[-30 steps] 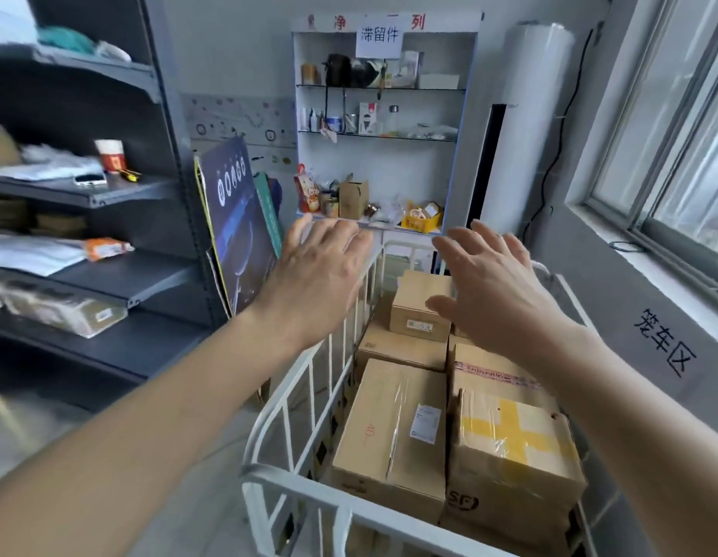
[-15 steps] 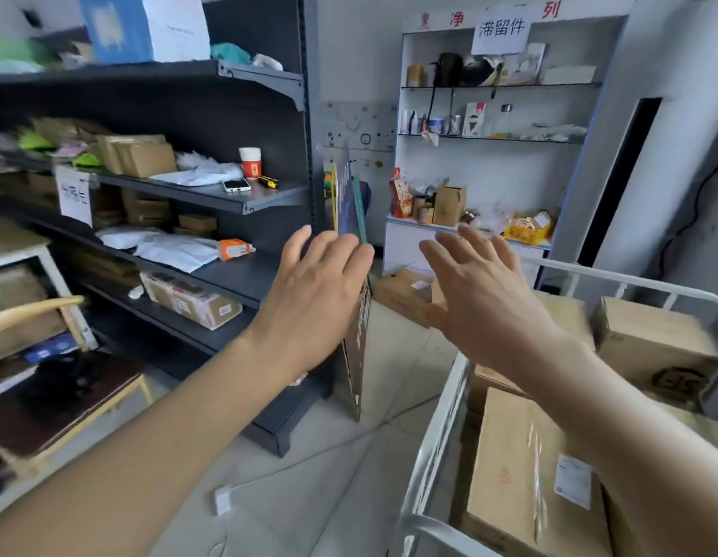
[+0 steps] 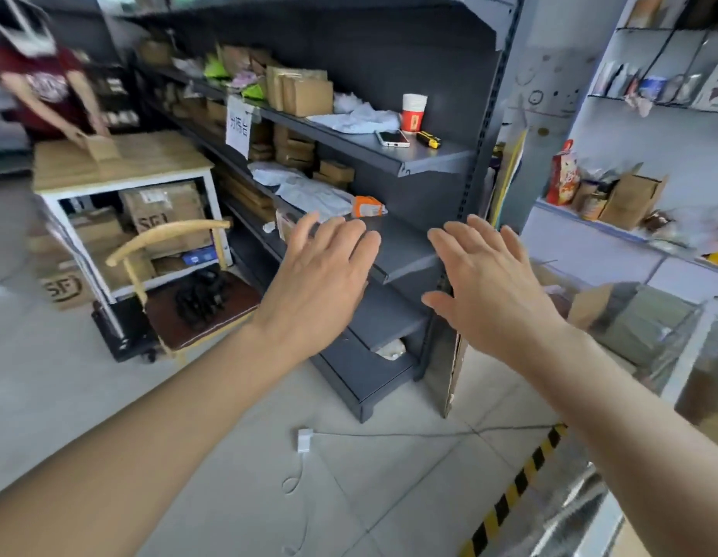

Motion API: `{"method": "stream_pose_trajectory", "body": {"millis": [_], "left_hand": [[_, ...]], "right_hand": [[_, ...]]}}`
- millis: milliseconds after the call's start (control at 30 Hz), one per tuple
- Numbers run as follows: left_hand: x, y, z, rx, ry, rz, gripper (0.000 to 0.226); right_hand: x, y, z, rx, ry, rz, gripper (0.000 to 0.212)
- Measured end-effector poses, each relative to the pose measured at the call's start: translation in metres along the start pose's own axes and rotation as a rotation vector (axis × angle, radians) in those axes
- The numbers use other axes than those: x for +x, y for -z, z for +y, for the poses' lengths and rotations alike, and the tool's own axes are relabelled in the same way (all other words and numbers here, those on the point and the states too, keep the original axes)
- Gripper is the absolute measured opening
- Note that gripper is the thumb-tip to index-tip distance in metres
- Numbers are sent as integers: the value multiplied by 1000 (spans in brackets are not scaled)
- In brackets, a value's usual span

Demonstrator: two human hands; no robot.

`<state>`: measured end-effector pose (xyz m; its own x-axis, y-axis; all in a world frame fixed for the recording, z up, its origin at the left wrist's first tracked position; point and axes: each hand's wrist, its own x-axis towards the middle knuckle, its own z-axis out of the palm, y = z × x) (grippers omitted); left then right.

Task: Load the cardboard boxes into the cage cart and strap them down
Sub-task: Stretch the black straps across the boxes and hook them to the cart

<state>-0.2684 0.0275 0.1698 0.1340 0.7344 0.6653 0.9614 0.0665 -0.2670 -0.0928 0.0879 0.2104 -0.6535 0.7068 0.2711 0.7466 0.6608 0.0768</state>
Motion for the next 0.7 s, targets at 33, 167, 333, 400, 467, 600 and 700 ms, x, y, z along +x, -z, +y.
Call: {"method": "stream_pose_trajectory", "body": {"millis": [33,167,333,400,467,600,700], "left_hand": [[0,-3,-7,26,24,-16,36],[-3,-13,-32,124,120,-45,40],[-13,-22,-70,210,237,-104,49],[-21,-28,-86,250,288,-133,51],[-27,-37,-103,279,328,-151,52],[-34,-65,-139,291,373,-187,52],[-37,-94,-173,292,399,-185,52]], "right_hand": [[12,-5,-2,13,28,2,66],[58,-22,-14,52,153,20,65],[111,-46,-37,112,291,26,68],[132,-59,-51,142,337,37,67],[151,-71,-66,167,377,32,64],[192,-96,-95,185,440,-2,63],[227,-112,-112,171,449,-16,66]]}}
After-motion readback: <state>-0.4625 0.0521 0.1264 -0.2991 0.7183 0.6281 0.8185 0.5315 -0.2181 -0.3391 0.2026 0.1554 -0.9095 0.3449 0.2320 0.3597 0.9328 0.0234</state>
